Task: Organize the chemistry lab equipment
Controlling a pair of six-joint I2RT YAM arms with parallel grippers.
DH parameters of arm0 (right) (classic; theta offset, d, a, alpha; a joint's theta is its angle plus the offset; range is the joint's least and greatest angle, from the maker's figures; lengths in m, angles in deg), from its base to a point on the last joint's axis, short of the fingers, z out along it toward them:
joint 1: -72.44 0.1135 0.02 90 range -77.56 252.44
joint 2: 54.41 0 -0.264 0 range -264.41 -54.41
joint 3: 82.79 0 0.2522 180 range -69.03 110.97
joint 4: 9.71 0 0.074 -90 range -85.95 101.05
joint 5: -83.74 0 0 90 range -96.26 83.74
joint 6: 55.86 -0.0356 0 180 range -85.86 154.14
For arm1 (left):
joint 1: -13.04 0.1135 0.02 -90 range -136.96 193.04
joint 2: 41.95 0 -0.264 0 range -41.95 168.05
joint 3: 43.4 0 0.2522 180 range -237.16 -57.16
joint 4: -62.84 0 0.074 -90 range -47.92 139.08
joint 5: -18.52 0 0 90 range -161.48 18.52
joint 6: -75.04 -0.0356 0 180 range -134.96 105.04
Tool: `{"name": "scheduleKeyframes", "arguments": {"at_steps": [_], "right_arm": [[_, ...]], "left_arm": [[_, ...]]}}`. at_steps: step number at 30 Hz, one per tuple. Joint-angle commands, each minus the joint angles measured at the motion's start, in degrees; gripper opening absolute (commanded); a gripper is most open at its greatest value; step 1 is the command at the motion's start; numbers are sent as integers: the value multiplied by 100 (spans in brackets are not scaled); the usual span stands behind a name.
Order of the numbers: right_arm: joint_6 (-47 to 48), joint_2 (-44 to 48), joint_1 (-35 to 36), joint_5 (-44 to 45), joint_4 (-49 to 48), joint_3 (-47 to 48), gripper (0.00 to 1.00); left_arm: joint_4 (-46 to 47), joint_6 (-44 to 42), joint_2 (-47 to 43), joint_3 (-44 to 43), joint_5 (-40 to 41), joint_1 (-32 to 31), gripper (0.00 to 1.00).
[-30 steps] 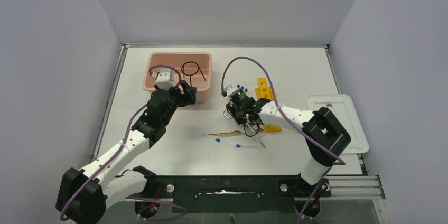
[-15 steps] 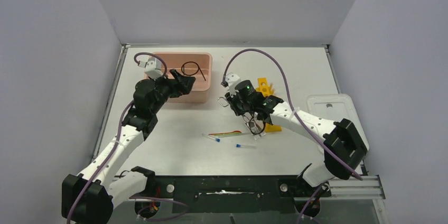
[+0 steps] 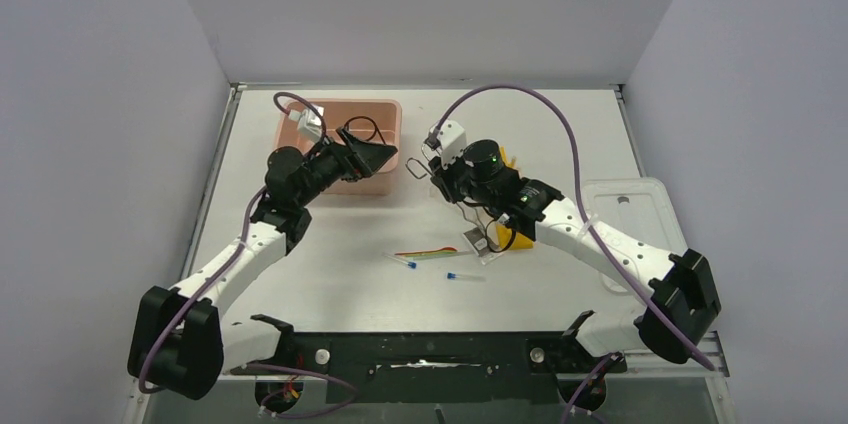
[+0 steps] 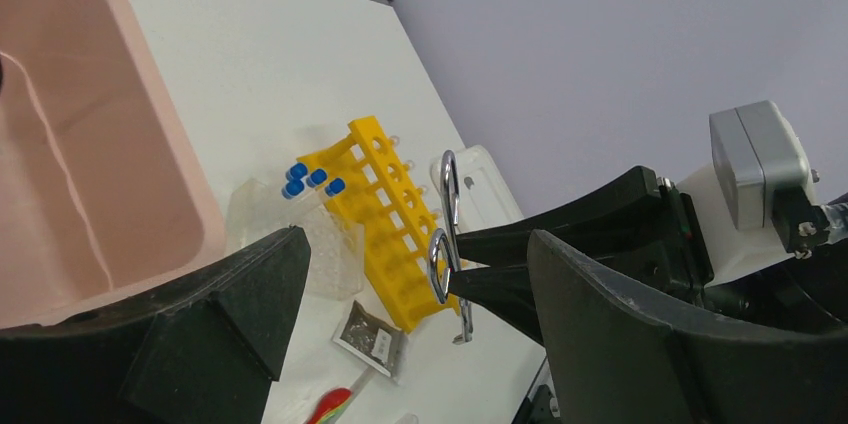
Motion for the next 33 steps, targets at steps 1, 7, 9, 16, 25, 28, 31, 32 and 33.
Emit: {"name": "scheduleKeyframes", "arguments": {"at_steps": [1,7,9,16,25,28,31,32,33], "right_arm": [[141,213,51,-25,-366,386,0],[129,207,68,-107,-393,487,0],[133,198,74,-143,-369,523,0],[71,221,192,-150,-296,514,0],[39,300,288,-126,-268,380,0],[37,350,296,-100,-279,375,0],[63,371,297,-60,-268,388,0],[70,365,297,-38,-266,392,0],[71,365,290,-25,-268,395,0]], "left_arm": [[1030,335,167,40,-312,-233,81],[853,25,440,-186,100,-826,82],[865,-13,536,-240,217,-951,82],[1099,48,823,-337,442,-1093,78],[1768,466,905,-269,772,-1090,54],[1689,461,951,-363,713,-1094,46],[1686,469,971,-352,692,-1103,29],[1686,470,974,-338,685,-1101,21],[1686,469,979,-335,670,-1100,14]]}}
